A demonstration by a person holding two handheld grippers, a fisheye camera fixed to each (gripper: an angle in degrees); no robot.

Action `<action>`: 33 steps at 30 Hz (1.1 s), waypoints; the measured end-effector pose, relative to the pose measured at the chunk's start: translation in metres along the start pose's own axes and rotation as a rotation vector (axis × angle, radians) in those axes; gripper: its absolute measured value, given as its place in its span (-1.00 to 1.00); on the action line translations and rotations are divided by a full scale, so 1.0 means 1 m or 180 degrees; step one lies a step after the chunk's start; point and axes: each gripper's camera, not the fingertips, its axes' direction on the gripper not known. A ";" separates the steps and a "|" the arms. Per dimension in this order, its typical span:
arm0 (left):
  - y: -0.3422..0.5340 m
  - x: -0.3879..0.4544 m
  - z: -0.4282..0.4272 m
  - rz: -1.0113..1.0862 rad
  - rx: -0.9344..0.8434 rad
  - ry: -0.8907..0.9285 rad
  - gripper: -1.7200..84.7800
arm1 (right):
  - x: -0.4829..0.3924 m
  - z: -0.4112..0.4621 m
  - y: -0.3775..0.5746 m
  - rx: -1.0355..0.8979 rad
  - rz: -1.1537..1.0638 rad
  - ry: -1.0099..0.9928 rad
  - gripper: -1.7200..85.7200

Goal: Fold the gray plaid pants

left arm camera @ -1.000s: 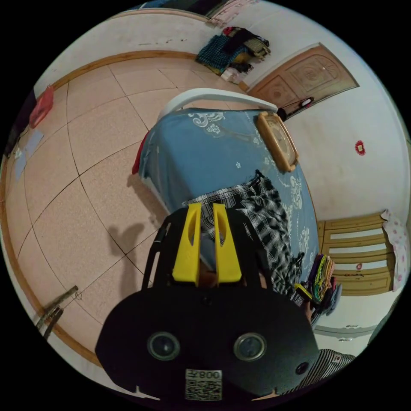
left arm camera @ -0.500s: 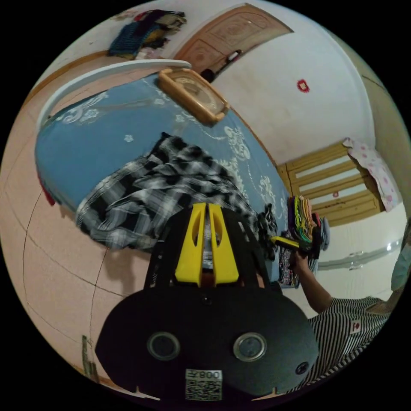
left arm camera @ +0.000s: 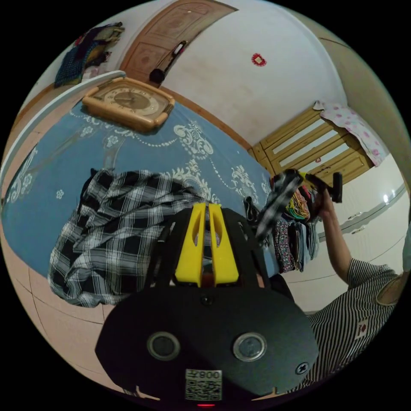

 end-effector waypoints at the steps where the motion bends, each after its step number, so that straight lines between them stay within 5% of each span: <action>1: -0.002 0.003 0.004 0.0017 0.0001 -0.0019 -0.93 | 0.022 -0.010 -0.015 0.0053 0.0183 0.0100 -0.94; 5: -0.008 0.018 0.038 0.0000 -0.0114 0.0015 -0.91 | 0.090 -0.042 -0.027 0.0324 0.0720 -0.0232 -0.94; 11: 0.001 0.057 0.125 0.0236 -0.0813 0.0146 -0.81 | 0.115 -0.071 -0.009 0.0326 0.0582 -0.0306 -0.95; 20: 0.017 0.110 0.187 0.0736 -0.1400 -0.1134 -0.79 | 0.117 -0.125 -0.004 0.0412 0.0227 -0.0249 -0.95; 25: 0.025 0.122 0.185 0.0763 -0.1379 -0.1405 -0.90 | 0.130 -0.147 0.007 0.0490 0.0271 -0.0319 -0.94; 33: 0.037 0.137 0.124 0.0445 -0.0739 -0.0997 -0.94 | 0.140 -0.178 0.037 0.0555 0.0257 -0.0509 -0.94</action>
